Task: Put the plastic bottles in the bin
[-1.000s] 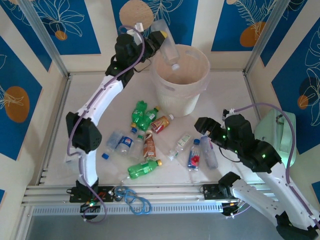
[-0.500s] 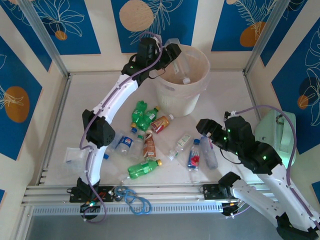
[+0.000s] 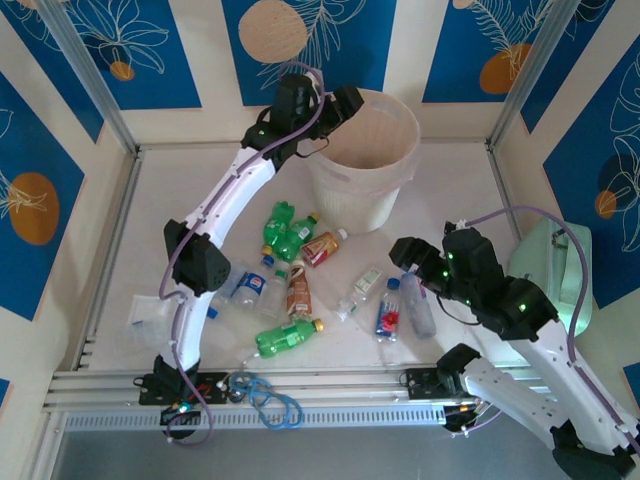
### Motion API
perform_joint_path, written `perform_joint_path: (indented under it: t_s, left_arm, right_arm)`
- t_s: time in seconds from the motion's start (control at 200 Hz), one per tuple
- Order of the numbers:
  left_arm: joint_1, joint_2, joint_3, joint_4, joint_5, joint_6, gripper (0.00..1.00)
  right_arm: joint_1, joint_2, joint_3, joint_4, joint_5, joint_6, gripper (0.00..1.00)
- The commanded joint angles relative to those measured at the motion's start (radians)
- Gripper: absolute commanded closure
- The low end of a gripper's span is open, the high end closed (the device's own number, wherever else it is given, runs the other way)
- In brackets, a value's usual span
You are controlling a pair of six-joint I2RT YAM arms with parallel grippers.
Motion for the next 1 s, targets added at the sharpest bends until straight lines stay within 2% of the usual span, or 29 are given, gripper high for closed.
perform_joint_path:
  t_s: [0.0, 0.17, 0.36, 0.545, 0.675, 0.895, 0.995]
  left_arm:
    - [0.006, -0.153, 0.035, -0.060, -0.039, 0.117, 0.20]
    - [0.010, -0.355, -0.080, -0.183, -0.087, 0.326, 0.21]
    - [0.012, -0.682, -0.458, -0.188, -0.142, 0.458, 0.19]
    - [0.012, -0.970, -0.837, -0.174, -0.201, 0.453, 0.15]
    - [0.012, -1.103, -1.030, -0.189, -0.216, 0.402, 0.15]
    - [0.016, -1.168, -1.175, -0.213, -0.208, 0.322, 0.16]
    - [0.015, -1.164, -1.195, -0.207, -0.206, 0.302, 0.17]
  right_arm:
    - [0.005, 0.021, 0.061, -0.040, 0.042, -0.026, 0.15]
    - [0.005, 0.071, 0.105, -0.124, 0.091, -0.041, 0.15]
    - [0.003, 0.134, 0.093, -0.225, 0.119, -0.018, 0.15]
    - [0.012, 0.214, 0.065, -0.306, 0.116, 0.026, 0.17]
    - [0.046, 0.280, 0.064, -0.397, 0.152, 0.082, 0.18]
    - [0.083, 0.342, 0.010, -0.430, 0.118, 0.133, 0.20]
    - [0.043, 0.366, -0.024, -0.458, 0.114, 0.161, 0.19]
